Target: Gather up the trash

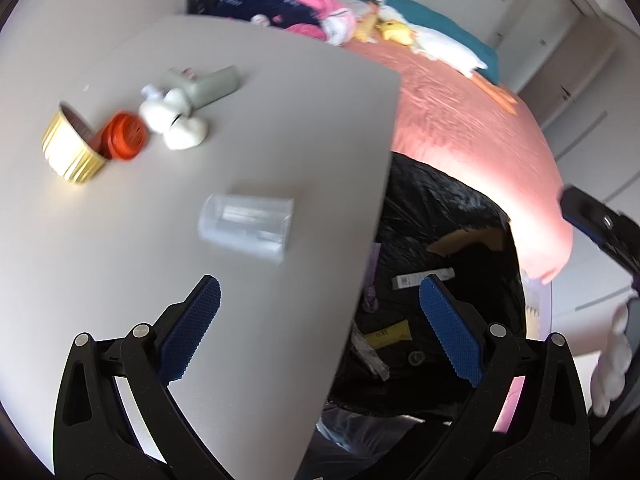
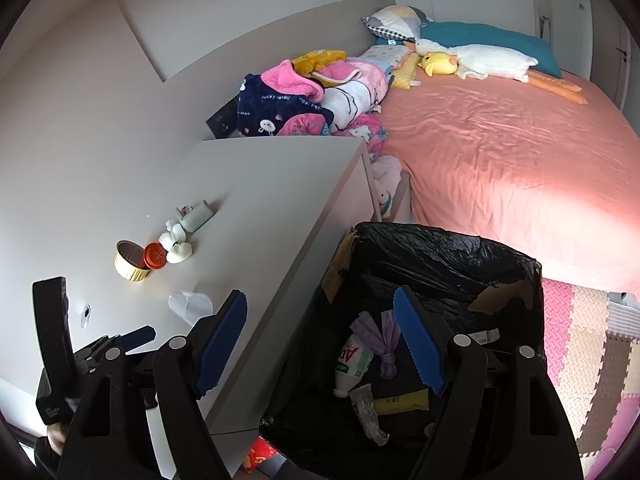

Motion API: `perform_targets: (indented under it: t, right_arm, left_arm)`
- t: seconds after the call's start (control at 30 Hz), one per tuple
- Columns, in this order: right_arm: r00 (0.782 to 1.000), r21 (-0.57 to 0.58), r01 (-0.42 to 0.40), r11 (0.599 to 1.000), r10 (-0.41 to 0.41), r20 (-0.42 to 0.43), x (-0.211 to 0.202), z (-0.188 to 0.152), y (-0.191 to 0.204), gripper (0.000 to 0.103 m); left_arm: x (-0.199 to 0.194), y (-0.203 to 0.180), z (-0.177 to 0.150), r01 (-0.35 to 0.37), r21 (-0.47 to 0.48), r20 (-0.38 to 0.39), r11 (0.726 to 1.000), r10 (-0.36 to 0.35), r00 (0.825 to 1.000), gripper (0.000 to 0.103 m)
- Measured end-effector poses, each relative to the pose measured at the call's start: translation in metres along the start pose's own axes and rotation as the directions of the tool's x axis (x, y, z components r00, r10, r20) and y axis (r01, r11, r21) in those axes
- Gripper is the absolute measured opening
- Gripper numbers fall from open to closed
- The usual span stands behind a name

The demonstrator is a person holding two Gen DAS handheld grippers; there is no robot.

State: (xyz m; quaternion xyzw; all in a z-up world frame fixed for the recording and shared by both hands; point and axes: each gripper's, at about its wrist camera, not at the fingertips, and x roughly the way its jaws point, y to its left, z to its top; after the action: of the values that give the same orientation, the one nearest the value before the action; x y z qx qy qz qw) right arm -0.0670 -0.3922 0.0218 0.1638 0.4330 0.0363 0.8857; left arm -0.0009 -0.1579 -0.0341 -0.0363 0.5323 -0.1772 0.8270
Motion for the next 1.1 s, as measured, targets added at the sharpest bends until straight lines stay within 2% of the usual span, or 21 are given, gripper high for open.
perform_targets:
  t: [0.1,0.47,0.53,0.57,0.6,0.63,0.67,0.7,0.8,1.1]
  right_arm:
    - [1.0,-0.004,0.006,1.0,-0.006,-0.005,0.001,-0.001,0.0,0.076]
    - [0.999,0.029,0.048,0.998,-0.048,-0.007,0.009,0.007,-0.008,0.076]
    - [0.998,0.033,0.057,0.998,-0.057,-0.011,0.012,0.008,-0.009,0.076]
    - [0.998,0.034,0.059,0.998,-0.059,-0.013,0.013,0.008,-0.009,0.076]
    - [0.998,0.033,0.062,0.998,-0.062,-0.015,0.015,0.009,-0.008,0.076]
    - [0.998,0.032,0.064,0.997,-0.063,-0.017,0.016,0.01,-0.007,0.076]
    - [0.998,0.026,0.065,0.998,-0.065,-0.019,0.019,0.012,-0.005,0.076]
    - [0.998,0.022,0.065,0.998,-0.064,-0.02,0.02,0.013,-0.003,0.076]
    - [0.998,0.003,0.059,0.998,-0.059,-0.028,0.027,0.016,0.004,0.076]
    - [0.997,-0.05,0.028,0.998,-0.032,-0.072,0.051,0.022,0.03,0.076]
  left_arm:
    - [0.007,0.007,0.005,-0.014,-0.024,0.002,1.0,0.014,1.0,0.096]
    - [0.031,0.017,0.02,-0.032,0.005,0.001,0.999,0.032,0.999,0.096]
    - [0.035,0.018,0.023,-0.043,0.026,0.006,0.999,0.043,0.999,0.089]
    - [0.038,0.019,0.023,-0.044,0.036,0.001,0.998,0.044,0.999,0.079]
    - [0.042,0.021,0.025,-0.039,0.04,-0.009,0.998,0.04,0.999,0.062]
    - [0.044,0.023,0.025,-0.029,0.04,-0.024,0.999,0.03,0.999,0.053]
    - [0.048,0.027,0.025,-0.014,0.034,-0.043,0.999,0.015,0.999,0.039]
    - [0.05,0.029,0.024,-0.006,0.027,-0.048,1.0,0.007,0.999,0.034]
    - [0.046,0.035,0.024,-0.004,0.027,-0.035,1.0,0.005,0.999,0.03]
    - [0.042,0.052,0.026,0.017,-0.02,-0.025,1.0,-0.017,1.0,0.03]
